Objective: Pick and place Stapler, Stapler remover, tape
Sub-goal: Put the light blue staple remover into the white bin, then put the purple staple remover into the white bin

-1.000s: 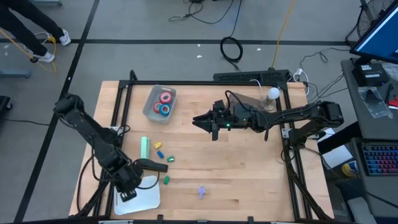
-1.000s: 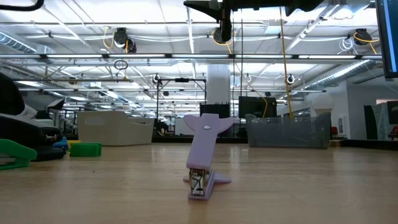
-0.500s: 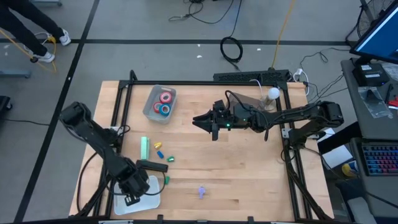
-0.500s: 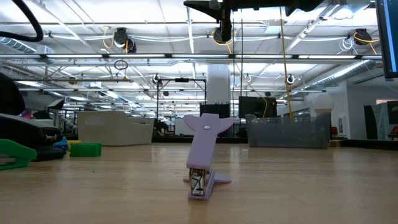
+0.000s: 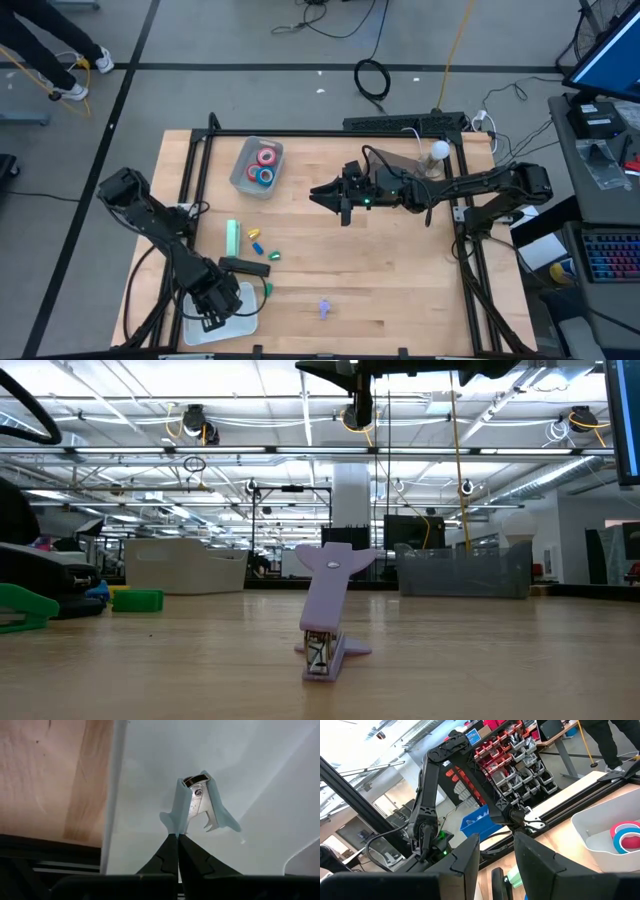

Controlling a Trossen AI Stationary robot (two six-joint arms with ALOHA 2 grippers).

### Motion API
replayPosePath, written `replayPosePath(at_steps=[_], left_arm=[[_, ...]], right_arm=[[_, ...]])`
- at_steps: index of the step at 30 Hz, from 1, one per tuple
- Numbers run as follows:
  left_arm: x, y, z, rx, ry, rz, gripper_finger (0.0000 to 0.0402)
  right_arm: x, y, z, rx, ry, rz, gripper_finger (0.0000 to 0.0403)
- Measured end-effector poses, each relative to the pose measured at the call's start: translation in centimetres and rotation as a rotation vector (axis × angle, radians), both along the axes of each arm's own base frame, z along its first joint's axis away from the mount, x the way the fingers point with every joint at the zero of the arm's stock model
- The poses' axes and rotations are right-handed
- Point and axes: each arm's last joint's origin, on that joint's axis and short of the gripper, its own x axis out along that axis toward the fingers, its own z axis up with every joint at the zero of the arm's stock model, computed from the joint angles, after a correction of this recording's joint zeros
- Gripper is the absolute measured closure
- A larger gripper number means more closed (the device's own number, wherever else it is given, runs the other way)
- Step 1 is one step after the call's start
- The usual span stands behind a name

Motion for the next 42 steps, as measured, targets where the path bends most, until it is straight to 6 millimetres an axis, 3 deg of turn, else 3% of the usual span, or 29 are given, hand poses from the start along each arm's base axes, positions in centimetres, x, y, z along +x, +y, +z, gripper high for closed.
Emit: replayPosePath(at_steps=[11,18,23,26,34,42], left_arm=[[0.0,0.0,0.0,0.001,-0.005,0.002,0.0369],[0.0,0.0,0.2,-0.029,0.015,-0.004,0.0325],[-0.3,0.5,1.8,-0.076,0.0,0.042,0.0315],[-0.8,1.1,3.6,-0.101,-0.048,0.111,0.0314],[-1.5,3.8,9.4,-0.053,-0.509,0.312,0.0314],[-2.2,7.7,13.5,0.122,-1.078,0.42,0.0314]], right_arm=[[0.0,0.0,0.0,0.0,0.0,0.0,0.0289],[0.0,0.0,0.0,0.0,0.0,0.0,0.0289],[0.0,0.0,0.0,-0.004,0.001,0.012,0.0288],[0.0,0.3,-0.1,-0.058,0.012,0.115,0.029],[-0.4,2.1,-1.7,-0.076,0.152,0.462,0.0298],[-1.1,6.1,-2.4,-0.054,0.227,0.672,0.0298]])
